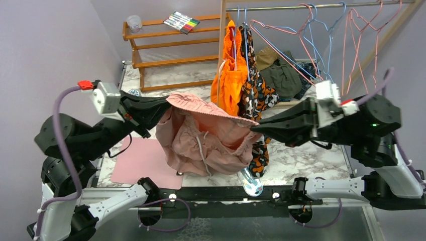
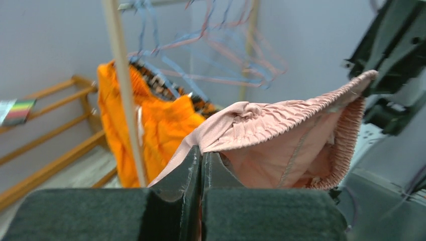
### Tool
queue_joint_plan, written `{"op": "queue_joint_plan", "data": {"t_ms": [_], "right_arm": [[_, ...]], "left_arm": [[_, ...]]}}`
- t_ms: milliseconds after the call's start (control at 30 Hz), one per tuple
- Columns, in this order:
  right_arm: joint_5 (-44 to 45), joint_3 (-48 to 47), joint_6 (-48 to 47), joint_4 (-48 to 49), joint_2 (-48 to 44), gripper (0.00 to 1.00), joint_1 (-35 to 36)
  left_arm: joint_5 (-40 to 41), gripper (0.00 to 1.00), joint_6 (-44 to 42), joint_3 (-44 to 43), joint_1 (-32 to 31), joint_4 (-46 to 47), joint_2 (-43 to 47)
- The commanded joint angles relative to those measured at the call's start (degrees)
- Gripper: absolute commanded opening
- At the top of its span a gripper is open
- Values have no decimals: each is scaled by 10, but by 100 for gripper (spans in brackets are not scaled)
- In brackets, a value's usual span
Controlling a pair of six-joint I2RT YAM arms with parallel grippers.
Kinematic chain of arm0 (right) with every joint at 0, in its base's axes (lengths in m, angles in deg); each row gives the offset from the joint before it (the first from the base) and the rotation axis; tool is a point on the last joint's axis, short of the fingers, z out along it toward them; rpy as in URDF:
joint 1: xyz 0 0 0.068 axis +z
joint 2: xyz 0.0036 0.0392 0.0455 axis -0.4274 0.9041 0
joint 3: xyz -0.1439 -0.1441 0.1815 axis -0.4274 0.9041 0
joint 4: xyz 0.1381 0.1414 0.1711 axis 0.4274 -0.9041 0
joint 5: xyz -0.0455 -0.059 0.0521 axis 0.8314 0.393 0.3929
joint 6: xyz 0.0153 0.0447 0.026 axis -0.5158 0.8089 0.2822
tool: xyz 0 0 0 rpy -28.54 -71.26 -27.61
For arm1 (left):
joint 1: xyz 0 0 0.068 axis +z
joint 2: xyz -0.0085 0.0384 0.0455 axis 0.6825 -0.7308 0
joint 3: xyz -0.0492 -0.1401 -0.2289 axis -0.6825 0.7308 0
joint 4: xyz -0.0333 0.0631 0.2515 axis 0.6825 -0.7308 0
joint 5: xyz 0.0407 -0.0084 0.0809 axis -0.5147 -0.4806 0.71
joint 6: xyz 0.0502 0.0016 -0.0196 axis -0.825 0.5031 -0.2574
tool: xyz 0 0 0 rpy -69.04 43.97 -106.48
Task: Place the shorts on the hanger
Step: Adjust the shorts at the center of the board.
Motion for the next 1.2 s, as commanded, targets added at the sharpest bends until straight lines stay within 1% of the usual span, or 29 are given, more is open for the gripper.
{"op": "queue_joint_plan", "data": {"t_ms": [0, 67, 133, 267, 333, 433, 567, 733, 767, 800, 967, 1000, 1067, 1100, 1167], "right_arm": [[-116, -54, 29, 22, -43, 1, 1], [-104, -33, 30, 29, -56, 1, 1], [-64, 10, 27, 26, -70, 1, 1], [63, 129, 18, 23, -94, 1, 1], [113, 188, 16, 22, -98, 1, 1], [177, 271, 28, 42, -103, 1, 1], [229, 341, 65, 79, -119, 1, 1], [278, 386, 109, 102, -135, 1, 1], [288, 390, 119, 101, -136, 1, 1], [297, 393, 129, 99, -136, 1, 1], [348, 403, 175, 80, -132, 1, 1], [358, 405, 183, 77, -133, 1, 1], [374, 408, 199, 75, -131, 1, 1], [380, 410, 205, 74, -131, 1, 1], [392, 413, 214, 75, -128, 1, 1]], "left_arm": [[-44, 0, -12, -33, 10, 106, 0], [-55, 0, -1, 0, 10, 119, 4], [-54, 0, 10, 54, 10, 126, 12], [-52, 0, 54, 211, 10, 154, 33], [-56, 0, 79, 287, 10, 175, 38], [-59, 0, 114, 377, 10, 201, 41], [-45, 0, 138, 447, 10, 208, 47], [-23, 0, 163, 505, 10, 208, 46], [-18, 2, 168, 514, 10, 207, 43], [-14, 8, 174, 522, 10, 207, 42], [-5, 51, 196, 552, 10, 206, 29], [-5, 58, 198, 553, 10, 204, 28], [-6, 69, 200, 554, 10, 201, 27], [-6, 72, 201, 552, 10, 199, 28], [-9, 75, 201, 546, 10, 191, 27]]}}
